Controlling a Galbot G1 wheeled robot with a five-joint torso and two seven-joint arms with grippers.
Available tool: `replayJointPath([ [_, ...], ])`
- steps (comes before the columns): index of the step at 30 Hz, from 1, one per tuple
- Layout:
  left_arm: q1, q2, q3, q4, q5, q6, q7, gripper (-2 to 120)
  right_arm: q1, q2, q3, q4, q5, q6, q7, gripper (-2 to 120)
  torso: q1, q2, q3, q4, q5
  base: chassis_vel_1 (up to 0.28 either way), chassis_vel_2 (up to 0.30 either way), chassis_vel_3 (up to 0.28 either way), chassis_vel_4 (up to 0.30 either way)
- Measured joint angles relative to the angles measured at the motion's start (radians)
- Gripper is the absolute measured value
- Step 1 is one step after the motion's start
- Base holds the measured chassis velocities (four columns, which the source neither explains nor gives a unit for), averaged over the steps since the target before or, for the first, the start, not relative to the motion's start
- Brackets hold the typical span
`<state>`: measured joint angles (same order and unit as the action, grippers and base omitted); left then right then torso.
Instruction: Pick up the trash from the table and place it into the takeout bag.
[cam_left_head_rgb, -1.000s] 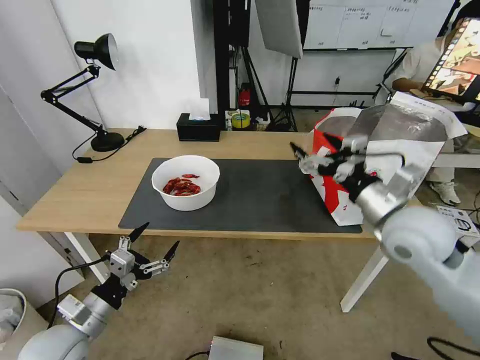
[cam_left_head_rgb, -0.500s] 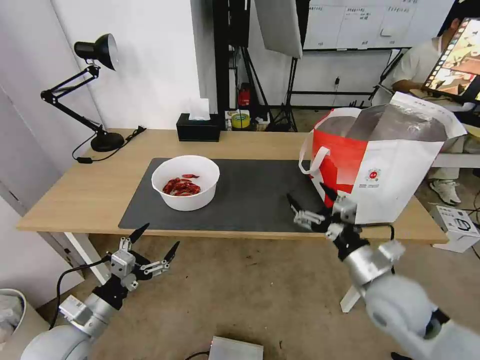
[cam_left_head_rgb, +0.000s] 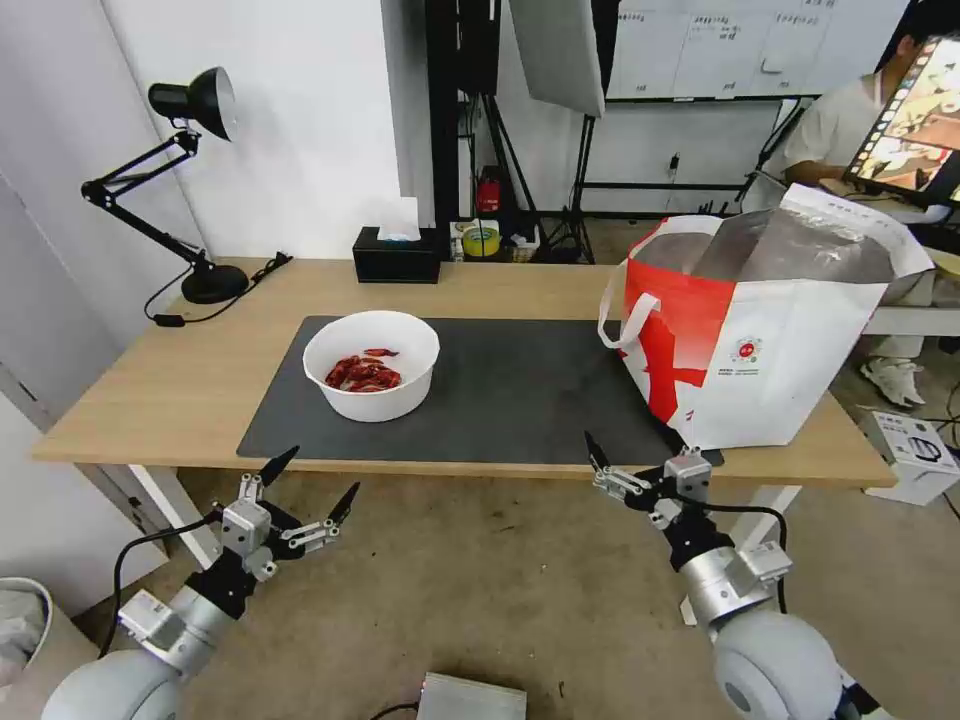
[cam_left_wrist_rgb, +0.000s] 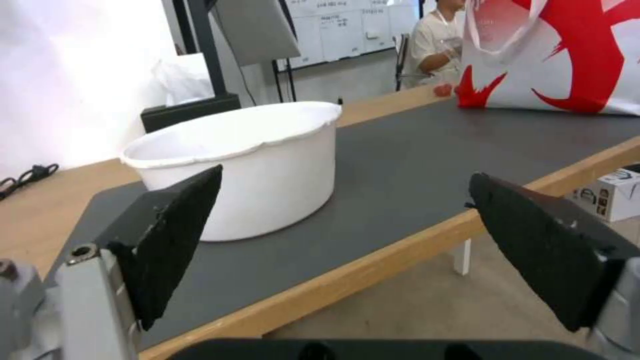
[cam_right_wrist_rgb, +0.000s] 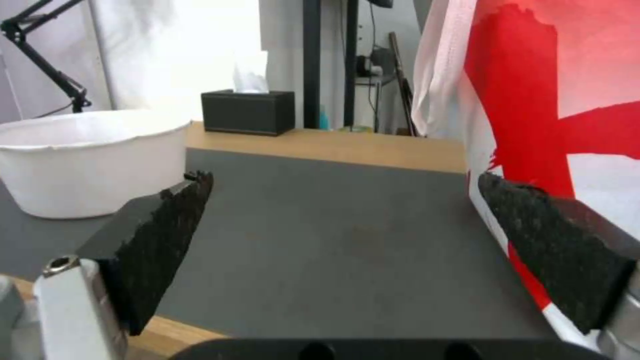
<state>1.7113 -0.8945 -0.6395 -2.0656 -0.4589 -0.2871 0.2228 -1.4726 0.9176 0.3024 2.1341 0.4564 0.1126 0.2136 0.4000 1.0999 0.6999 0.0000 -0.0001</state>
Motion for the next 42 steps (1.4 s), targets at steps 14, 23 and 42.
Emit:
replayJointPath([
  [14, -0.048, 0.044, -0.001, 0.002, -0.057, 0.017, -0.033, 100, 0.004, -0.002, -0.001, 0.000, 0.004, -0.004, 0.001, 100, 0.000, 0.000, 0.000, 0.0001, -0.0001, 0.000, 0.000, 0.000, 0.000],
  [23, -0.185, 0.213, 0.021, -0.034, -0.308, 0.160, -0.254, 100, 0.006, -0.002, -0.002, 0.000, 0.005, -0.005, 0.001, 100, 0.000, 0.000, 0.000, 0.0001, 0.0001, 0.000, 0.000, 0.000, 0.000],
  [42, -0.818, 0.505, 0.383, 0.144, -0.864, 0.598, -0.380, 100, 0.006, -0.003, -0.002, 0.001, 0.006, -0.006, 0.000, 100, 0.000, 0.000, 0.000, 0.0001, -0.0001, 0.000, 0.000, 0.000, 0.000],
])
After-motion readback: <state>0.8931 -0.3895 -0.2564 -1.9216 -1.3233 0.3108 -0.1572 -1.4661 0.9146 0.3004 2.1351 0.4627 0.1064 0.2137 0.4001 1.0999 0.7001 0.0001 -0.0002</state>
